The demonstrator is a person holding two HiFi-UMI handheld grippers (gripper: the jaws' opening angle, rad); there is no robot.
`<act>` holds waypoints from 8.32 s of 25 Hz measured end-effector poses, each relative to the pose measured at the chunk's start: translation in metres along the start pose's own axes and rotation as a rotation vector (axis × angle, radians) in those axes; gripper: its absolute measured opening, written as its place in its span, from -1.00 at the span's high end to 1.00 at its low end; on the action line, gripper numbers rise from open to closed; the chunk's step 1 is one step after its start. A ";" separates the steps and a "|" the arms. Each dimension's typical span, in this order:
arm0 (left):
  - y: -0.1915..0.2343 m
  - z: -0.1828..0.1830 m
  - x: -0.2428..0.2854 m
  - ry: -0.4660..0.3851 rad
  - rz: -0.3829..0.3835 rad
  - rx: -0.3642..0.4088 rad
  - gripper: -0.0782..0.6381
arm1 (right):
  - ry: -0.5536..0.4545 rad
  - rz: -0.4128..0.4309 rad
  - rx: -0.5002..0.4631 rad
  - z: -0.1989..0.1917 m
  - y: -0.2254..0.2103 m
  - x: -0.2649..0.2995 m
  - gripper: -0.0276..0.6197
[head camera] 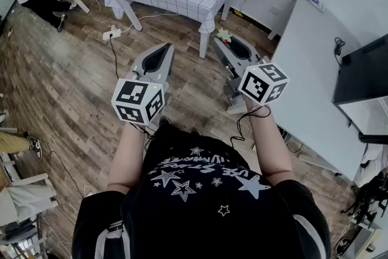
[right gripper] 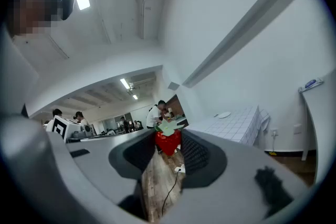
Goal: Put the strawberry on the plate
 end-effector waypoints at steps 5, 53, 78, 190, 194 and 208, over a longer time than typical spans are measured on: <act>0.002 -0.002 -0.002 -0.003 -0.014 -0.050 0.77 | 0.024 0.008 -0.008 -0.005 0.005 -0.001 0.43; 0.052 -0.009 -0.022 0.005 0.072 -0.066 0.77 | 0.088 0.026 -0.010 -0.029 0.027 0.042 0.43; 0.234 0.053 0.038 0.007 0.021 -0.123 0.77 | 0.158 -0.032 0.037 -0.037 -0.003 0.237 0.43; 0.597 0.199 0.615 0.300 -0.364 -0.165 0.77 | 0.274 -0.614 0.178 -0.060 -0.430 0.623 0.43; 0.589 0.189 0.636 0.322 -0.378 -0.154 0.77 | 0.293 -0.619 0.183 -0.068 -0.444 0.627 0.43; 0.576 0.174 0.703 0.378 -0.358 -0.106 0.77 | 0.319 -0.528 0.177 -0.091 -0.509 0.668 0.43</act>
Point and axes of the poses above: the fingertips, and each gripper's own axes: x forward along the fingers, y to its left, z out of its top, the point moved 4 cm from there along -x, backward along the fingers, and after that the axes turned 15 degrees about -x, right-handed, at the moved point
